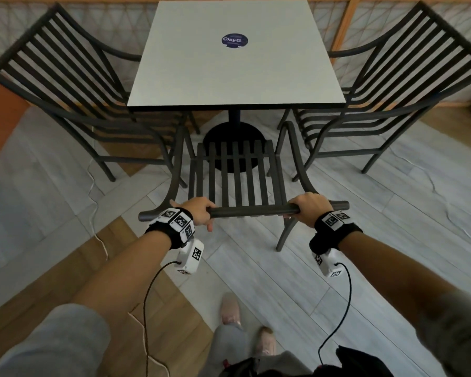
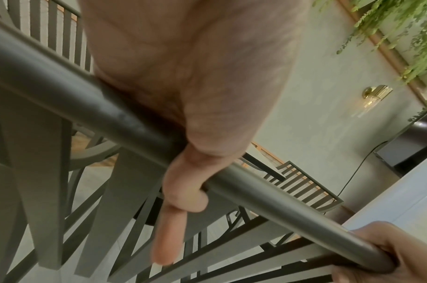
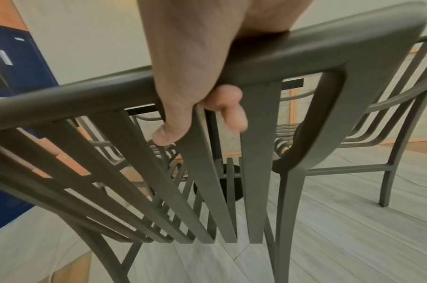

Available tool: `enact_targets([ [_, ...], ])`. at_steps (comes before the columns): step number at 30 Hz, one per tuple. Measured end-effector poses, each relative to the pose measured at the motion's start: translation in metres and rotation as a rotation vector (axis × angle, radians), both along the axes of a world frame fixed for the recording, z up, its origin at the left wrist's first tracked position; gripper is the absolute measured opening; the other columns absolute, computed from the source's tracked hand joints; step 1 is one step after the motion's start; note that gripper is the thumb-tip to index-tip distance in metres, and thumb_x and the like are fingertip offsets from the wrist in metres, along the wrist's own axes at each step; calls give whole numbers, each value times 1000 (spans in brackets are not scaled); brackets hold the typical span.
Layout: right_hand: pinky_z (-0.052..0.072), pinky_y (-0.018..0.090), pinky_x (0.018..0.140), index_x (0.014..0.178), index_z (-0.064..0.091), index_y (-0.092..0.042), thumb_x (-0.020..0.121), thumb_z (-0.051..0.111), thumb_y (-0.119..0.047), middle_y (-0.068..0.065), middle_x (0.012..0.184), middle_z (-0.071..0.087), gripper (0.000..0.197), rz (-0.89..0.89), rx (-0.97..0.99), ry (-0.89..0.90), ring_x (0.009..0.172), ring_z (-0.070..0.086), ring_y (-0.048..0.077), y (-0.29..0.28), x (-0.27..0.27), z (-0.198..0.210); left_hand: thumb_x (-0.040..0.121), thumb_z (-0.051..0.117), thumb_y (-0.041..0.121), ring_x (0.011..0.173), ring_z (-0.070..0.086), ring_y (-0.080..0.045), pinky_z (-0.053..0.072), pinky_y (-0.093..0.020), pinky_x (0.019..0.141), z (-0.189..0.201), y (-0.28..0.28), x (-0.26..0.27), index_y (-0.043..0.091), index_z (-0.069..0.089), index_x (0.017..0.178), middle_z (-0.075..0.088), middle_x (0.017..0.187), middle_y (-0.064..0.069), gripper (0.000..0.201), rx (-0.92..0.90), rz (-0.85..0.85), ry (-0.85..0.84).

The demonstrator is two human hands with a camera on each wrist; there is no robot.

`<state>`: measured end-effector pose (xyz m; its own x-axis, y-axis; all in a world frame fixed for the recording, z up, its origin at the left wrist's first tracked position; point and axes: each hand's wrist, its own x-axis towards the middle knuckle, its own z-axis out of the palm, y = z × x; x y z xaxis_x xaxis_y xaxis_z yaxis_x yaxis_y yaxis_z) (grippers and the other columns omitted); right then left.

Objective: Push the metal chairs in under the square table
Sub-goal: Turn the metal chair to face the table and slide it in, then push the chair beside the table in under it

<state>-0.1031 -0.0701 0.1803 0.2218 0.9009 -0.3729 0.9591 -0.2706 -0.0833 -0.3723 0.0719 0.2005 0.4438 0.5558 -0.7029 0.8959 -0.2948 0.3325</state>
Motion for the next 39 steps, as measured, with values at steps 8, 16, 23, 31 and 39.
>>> enact_targets([
  [8,39,30,60,92,68,-23,85,60,-48,-5,71,54,27,-47,-4,-21,68,52,18,55,11,7,80,49,10,100,60,-18,-10,-75,104,5,46,17,30,63,62,70,65,11,31,179,49,-52],
  [16,46,38,75,92,69,-23,85,63,-44,-2,77,55,23,-81,-15,2,86,64,27,99,25,13,84,45,11,92,62,-18,-15,-77,102,-2,87,37,27,61,58,68,64,8,34,278,97,-50],
  [23,46,43,89,93,68,-20,85,65,-39,-10,63,41,21,-87,-19,10,75,50,19,129,38,17,84,47,9,99,61,-19,-15,-77,102,-7,119,52,28,67,67,73,74,7,32,295,109,-24],
  [31,46,39,81,95,68,-18,85,65,-40,-3,74,53,26,-83,-25,25,73,50,18,144,49,18,80,49,10,84,61,-18,3,-74,109,-17,136,60,31,64,61,72,71,5,32,340,103,-98],
  [39,44,33,76,110,61,-26,79,58,-62,-1,94,54,48,36,-18,49,86,52,18,140,31,32,78,71,20,117,57,-23,21,-56,114,1,135,37,33,69,109,71,109,4,35,207,121,-312],
])
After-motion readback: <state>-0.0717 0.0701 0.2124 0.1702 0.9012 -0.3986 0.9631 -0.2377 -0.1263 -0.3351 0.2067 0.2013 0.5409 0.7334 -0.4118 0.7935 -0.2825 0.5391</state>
